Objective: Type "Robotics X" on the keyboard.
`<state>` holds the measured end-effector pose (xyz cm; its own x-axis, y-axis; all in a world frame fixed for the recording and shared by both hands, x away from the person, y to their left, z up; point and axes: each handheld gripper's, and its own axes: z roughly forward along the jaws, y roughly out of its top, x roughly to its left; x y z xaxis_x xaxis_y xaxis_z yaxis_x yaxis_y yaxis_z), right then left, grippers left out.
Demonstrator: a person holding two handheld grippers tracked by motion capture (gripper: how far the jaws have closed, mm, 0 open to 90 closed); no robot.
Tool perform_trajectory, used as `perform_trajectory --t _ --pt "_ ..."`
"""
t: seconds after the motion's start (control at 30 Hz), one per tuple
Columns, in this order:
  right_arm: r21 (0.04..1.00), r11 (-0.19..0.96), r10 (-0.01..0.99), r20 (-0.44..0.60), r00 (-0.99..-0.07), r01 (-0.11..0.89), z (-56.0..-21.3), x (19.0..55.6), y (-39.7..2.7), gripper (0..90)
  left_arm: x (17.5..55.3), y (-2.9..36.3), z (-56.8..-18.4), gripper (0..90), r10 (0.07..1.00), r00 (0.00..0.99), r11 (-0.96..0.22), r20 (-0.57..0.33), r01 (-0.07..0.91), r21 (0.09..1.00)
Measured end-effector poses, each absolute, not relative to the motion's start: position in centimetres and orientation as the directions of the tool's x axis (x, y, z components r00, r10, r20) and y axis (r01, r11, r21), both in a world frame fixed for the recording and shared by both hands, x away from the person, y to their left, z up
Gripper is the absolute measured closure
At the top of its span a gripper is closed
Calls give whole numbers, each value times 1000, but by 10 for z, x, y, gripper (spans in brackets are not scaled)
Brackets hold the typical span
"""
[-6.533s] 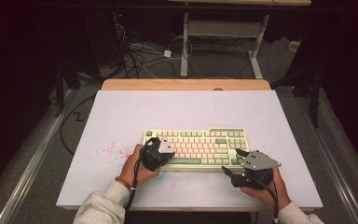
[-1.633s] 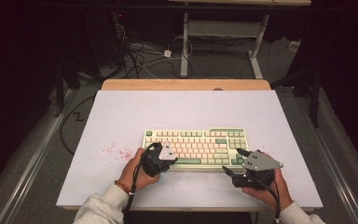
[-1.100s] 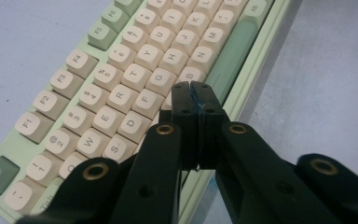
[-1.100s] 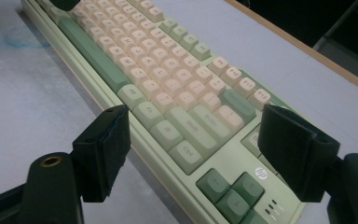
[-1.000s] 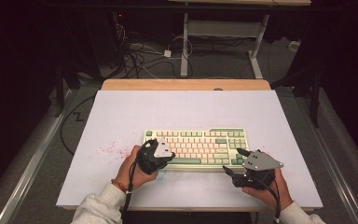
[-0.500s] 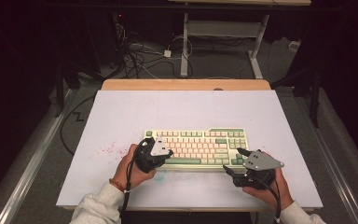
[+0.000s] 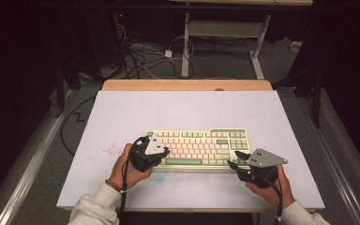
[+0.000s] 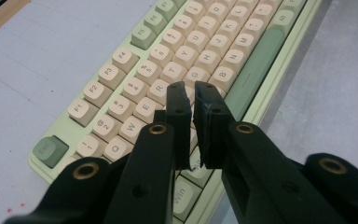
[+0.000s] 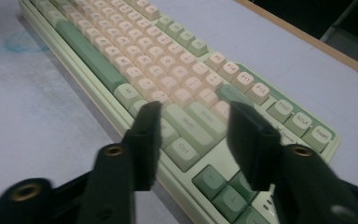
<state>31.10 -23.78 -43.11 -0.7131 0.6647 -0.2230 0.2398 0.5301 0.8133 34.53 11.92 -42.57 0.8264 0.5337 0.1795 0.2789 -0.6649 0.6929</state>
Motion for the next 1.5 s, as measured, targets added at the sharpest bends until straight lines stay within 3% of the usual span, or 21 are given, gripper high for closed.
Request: perform_trajectory --t 0.17,0.37,0.7,0.97,1.5 --pt "805 538 654 -212 -726 251 -429 316 -237 769 342 124 -426 726 549 813 -649 192 271 711" --pt "795 547 645 -200 -738 263 -427 322 -236 884 336 131 -427 533 583 777 -631 235 251 734" --pt "780 557 621 -163 -767 286 -424 338 -228 900 324 141 -431 274 602 748 -610 278 207 764" --pt "758 574 611 -144 -778 310 -429 351 -220 900 314 157 -437 223 625 733 -589 268 218 778" --pt "708 621 604 -159 -781 337 -444 362 -210 900 303 176 -443 204 648 716 -583 261 246 774"
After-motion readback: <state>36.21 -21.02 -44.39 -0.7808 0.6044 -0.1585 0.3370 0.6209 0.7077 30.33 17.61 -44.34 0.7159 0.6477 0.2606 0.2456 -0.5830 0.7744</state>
